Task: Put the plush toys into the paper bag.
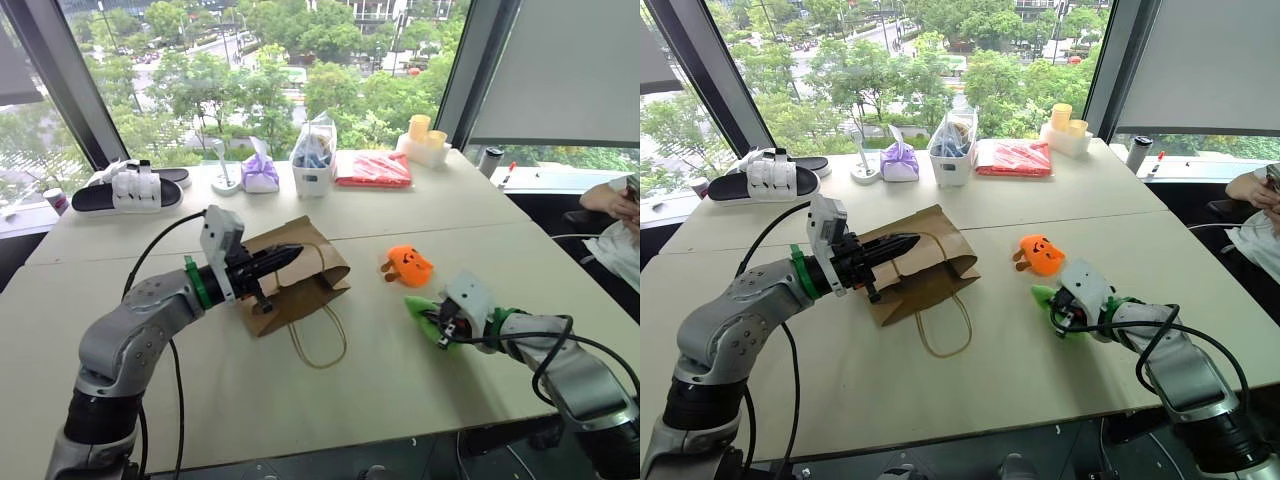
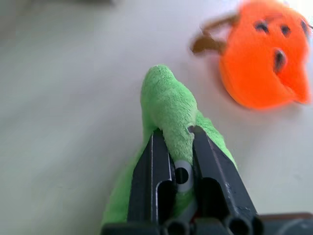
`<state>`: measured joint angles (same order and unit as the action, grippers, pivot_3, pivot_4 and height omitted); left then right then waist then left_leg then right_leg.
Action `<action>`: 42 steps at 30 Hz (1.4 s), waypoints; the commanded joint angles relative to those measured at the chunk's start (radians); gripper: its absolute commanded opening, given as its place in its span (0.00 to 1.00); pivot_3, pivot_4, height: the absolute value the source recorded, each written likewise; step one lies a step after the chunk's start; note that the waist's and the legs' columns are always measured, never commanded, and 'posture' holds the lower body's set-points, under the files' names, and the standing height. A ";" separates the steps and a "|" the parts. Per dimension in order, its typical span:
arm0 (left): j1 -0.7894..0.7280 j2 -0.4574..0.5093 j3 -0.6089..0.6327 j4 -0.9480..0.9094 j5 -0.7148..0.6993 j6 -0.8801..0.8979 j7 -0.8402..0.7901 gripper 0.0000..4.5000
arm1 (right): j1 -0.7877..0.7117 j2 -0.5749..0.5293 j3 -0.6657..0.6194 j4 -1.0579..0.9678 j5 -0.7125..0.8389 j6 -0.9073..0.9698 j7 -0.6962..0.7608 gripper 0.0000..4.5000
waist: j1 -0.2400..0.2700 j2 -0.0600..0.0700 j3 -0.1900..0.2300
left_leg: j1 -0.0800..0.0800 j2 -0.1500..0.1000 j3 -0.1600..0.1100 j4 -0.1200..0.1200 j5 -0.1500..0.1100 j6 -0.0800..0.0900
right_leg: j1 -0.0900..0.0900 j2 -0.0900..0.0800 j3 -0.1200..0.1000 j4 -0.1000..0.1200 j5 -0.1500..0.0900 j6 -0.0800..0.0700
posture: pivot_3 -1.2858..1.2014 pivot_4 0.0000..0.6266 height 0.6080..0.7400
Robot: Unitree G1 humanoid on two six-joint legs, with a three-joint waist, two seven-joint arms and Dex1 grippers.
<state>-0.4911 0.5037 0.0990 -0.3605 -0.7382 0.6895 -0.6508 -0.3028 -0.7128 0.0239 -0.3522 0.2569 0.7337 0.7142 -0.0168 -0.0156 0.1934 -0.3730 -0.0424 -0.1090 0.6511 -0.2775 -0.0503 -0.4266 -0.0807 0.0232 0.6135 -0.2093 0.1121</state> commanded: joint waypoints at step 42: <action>-0.034 -0.048 0.102 -0.036 -0.226 0.079 0.191 0.00 | -0.299 0.517 0.189 0.248 -0.090 -0.375 -0.100 0.99 | 0.001 0.000 0.000 | -0.001 -0.001 -0.001 -0.002 0.001 -0.001 | -0.003 0.000 0.000 0.002 0.000 0.000 | 0.52 0.24 1.00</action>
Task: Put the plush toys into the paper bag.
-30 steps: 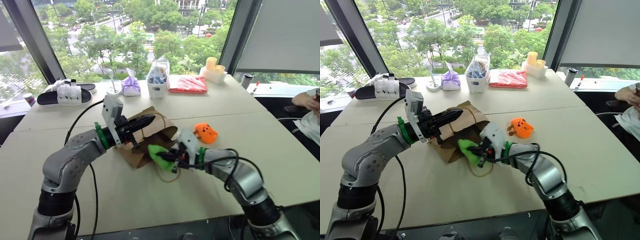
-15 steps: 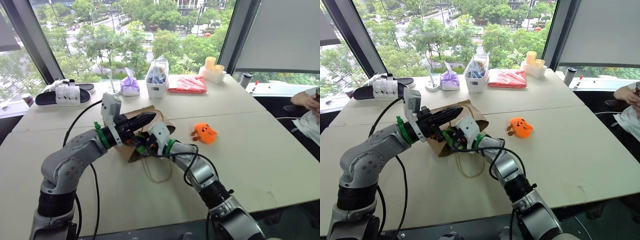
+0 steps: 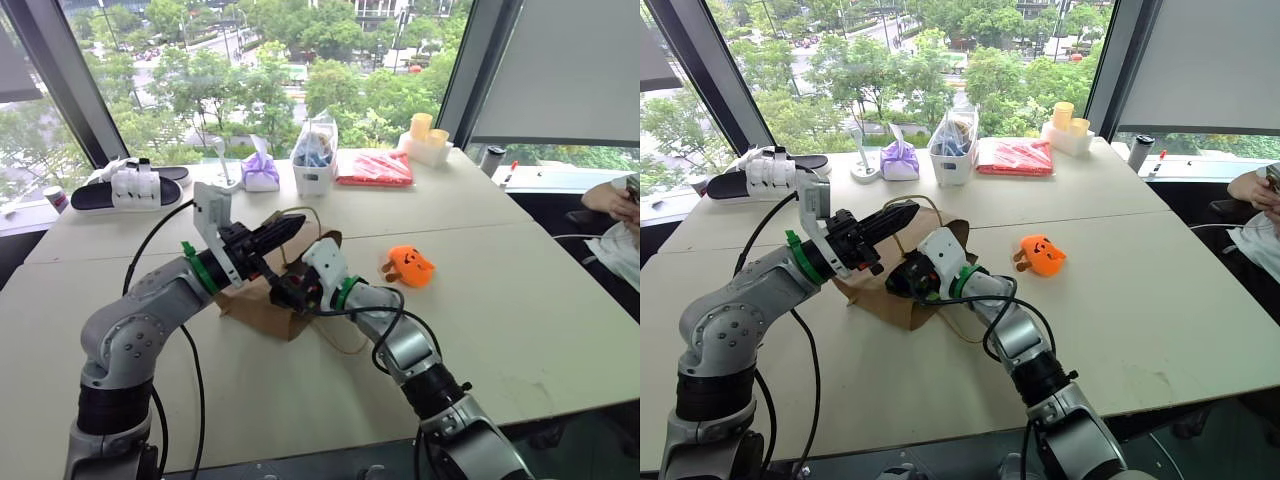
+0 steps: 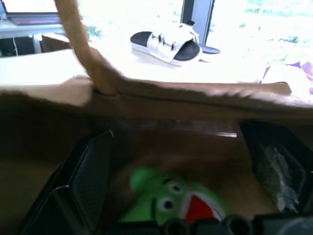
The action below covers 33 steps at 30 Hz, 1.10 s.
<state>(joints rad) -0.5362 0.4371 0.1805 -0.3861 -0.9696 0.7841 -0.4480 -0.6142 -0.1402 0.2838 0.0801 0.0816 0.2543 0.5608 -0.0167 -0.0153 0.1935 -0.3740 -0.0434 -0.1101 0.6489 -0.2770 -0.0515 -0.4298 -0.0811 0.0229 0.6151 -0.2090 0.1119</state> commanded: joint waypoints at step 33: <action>0.018 0.056 0.013 -0.019 0.012 -0.013 -0.043 0.00 | -0.199 -0.274 -0.193 0.642 -0.167 -0.147 -0.162 0.27 | -0.006 0.000 0.000 | 0.001 0.000 0.003 0.000 0.000 0.000 | 0.001 0.000 0.002 -0.001 0.000 0.000 | 0.52 0.24 1.00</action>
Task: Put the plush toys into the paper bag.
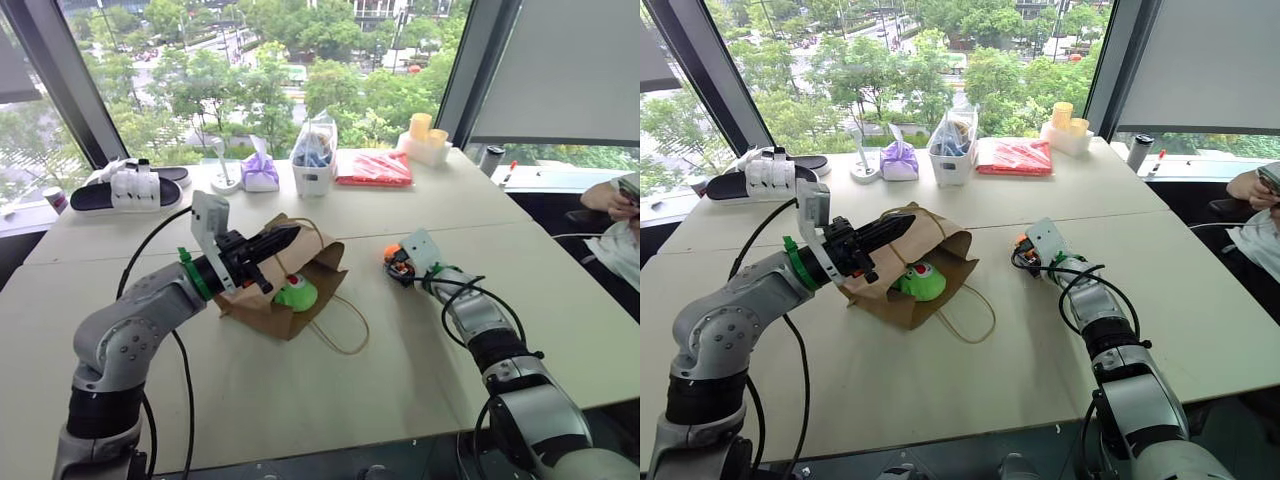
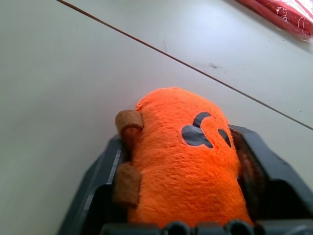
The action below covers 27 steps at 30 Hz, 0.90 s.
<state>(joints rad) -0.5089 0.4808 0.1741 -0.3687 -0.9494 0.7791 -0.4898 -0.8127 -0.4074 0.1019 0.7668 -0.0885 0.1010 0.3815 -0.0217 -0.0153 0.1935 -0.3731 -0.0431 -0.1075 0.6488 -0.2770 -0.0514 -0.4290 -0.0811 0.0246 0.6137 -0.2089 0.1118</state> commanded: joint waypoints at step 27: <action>-0.062 0.013 0.027 -0.015 -0.088 0.057 -0.001 0.00 | 0.159 0.258 0.137 -0.689 0.265 0.298 0.195 0.00 | 0.004 0.000 0.000 | 0.000 0.000 -0.002 0.000 0.000 0.000 | 0.000 0.000 -0.001 0.001 0.000 0.000 | 0.52 0.24 1.00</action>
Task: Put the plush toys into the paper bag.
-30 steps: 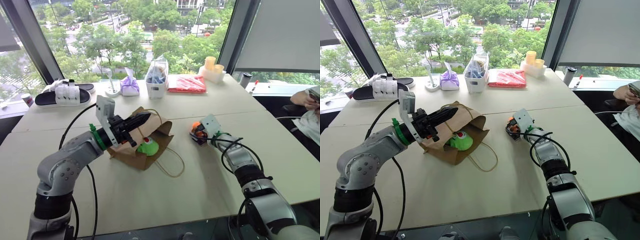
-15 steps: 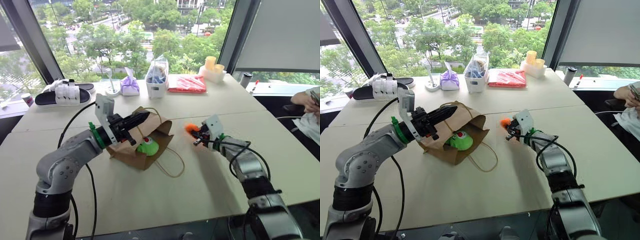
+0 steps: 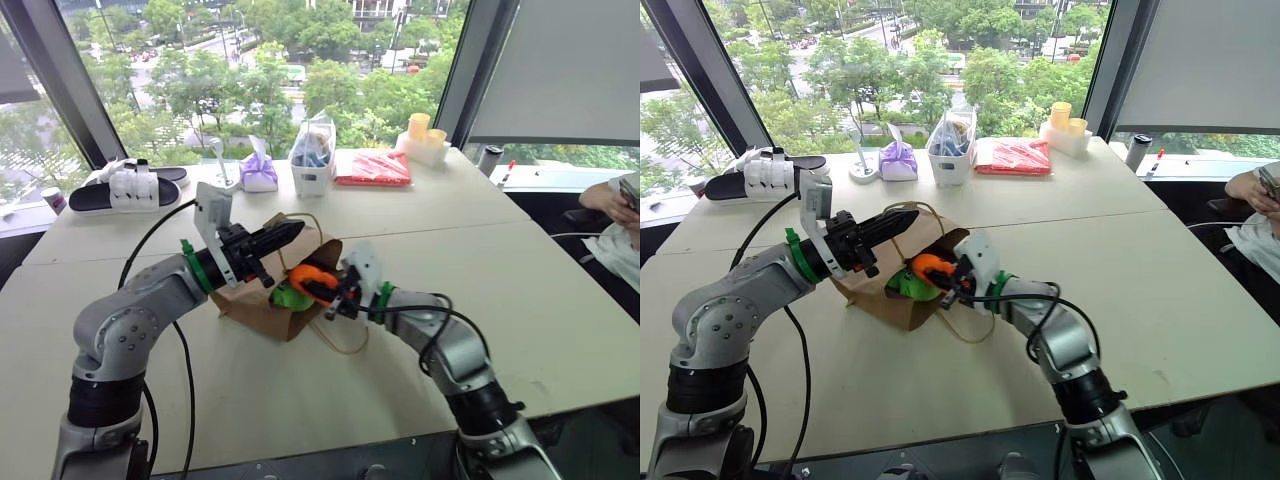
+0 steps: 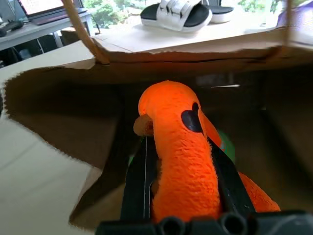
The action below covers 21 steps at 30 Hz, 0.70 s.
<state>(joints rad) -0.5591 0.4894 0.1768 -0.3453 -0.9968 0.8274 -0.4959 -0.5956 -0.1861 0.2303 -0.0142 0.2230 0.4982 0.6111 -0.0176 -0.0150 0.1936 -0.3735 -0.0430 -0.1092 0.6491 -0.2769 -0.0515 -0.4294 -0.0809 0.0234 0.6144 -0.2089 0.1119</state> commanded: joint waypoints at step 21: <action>0.029 0.006 0.023 -0.074 -0.074 0.018 0.038 0.00 | -0.154 0.140 -0.063 0.403 -0.116 -0.377 -0.104 0.99 | -0.003 0.000 0.000 | 0.000 0.000 0.000 -0.001 0.000 0.000 | -0.001 0.000 0.000 0.000 0.000 0.000 | 0.52 0.24 1.00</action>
<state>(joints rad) -0.5227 0.4896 0.1804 -0.3938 -1.0597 0.8624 -0.4515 -0.7526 -0.0374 0.1882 0.4745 0.0810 0.0995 0.4866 -0.0206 -0.0150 0.1937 -0.3739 -0.0431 -0.1094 0.6477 -0.2769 -0.0517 -0.4306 -0.0809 0.0235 0.6149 -0.2089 0.1117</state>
